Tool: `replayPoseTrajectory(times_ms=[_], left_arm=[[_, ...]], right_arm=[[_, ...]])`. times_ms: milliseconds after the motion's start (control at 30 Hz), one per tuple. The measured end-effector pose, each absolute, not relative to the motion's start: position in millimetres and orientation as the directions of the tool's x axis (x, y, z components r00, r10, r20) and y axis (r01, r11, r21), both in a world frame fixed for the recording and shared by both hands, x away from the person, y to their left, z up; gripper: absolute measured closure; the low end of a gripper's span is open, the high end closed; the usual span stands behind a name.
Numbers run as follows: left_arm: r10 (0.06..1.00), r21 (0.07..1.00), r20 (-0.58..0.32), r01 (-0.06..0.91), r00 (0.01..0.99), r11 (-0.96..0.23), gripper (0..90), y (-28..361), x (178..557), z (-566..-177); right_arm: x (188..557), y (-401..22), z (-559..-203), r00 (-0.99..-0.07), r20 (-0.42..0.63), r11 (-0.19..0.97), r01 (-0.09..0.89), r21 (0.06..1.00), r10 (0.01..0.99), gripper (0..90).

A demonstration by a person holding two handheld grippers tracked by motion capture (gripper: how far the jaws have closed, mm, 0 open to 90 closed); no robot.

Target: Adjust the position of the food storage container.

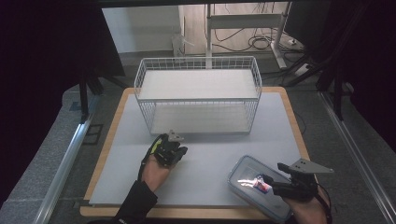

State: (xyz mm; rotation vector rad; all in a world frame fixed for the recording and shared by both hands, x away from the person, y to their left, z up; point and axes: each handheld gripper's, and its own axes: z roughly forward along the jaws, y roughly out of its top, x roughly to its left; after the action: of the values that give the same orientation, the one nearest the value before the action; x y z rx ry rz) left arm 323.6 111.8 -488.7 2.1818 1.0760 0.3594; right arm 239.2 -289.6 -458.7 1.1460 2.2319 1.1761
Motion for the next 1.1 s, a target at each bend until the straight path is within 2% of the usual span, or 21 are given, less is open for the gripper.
replayPoseTrajectory(times_ms=[300,400,467,500,533,567,700,733,1100], left_arm=[[0.804,0.664,-0.067,0.628,0.591,-0.406,89.8,131,319,-495],[0.809,0.665,-0.074,0.634,0.583,-0.395,89.8,136,318,-497],[0.810,0.669,-0.068,0.629,0.582,-0.396,89.7,137,317,-496],[0.810,0.669,-0.067,0.628,0.583,-0.396,89.5,137,317,-496],[0.811,0.672,-0.065,0.626,0.581,-0.395,88.8,137,316,-496],[0.811,0.672,-0.065,0.626,0.581,-0.395,88.4,137,316,-496],[0.814,0.687,-0.071,0.620,0.577,-0.380,88.2,138,315,-493],[0.813,0.689,-0.073,0.619,0.578,-0.378,88.2,138,315,-492],[0.809,0.703,-0.078,0.608,0.582,-0.369,86.5,134,310,-489]], right_arm=[[240,-290,-460,-0.597,0.045,0.326,0.498,0.804,0.801,28.6],[239,-291,-460,-0.598,0.044,0.333,0.504,0.797,0.800,32.2],[238,-292,-460,-0.597,0.047,0.336,0.513,0.790,0.801,38.9],[237,-295,-459,-0.596,0.048,0.341,0.521,0.783,0.801,46.6],[234,-299,-457,-0.599,0.052,0.342,0.524,0.780,0.799,59.1],[234,-299,-457,-0.599,0.052,0.342,0.524,0.780,0.799,59.1],[222,-315,-448,-0.619,0.064,0.344,0.517,0.784,0.783,86.7],[218,-321,-447,-0.623,0.064,0.352,0.520,0.779,0.779,89.5],[189,-353,-454,-0.606,0.097,0.362,0.587,0.724,0.789,89.7]])
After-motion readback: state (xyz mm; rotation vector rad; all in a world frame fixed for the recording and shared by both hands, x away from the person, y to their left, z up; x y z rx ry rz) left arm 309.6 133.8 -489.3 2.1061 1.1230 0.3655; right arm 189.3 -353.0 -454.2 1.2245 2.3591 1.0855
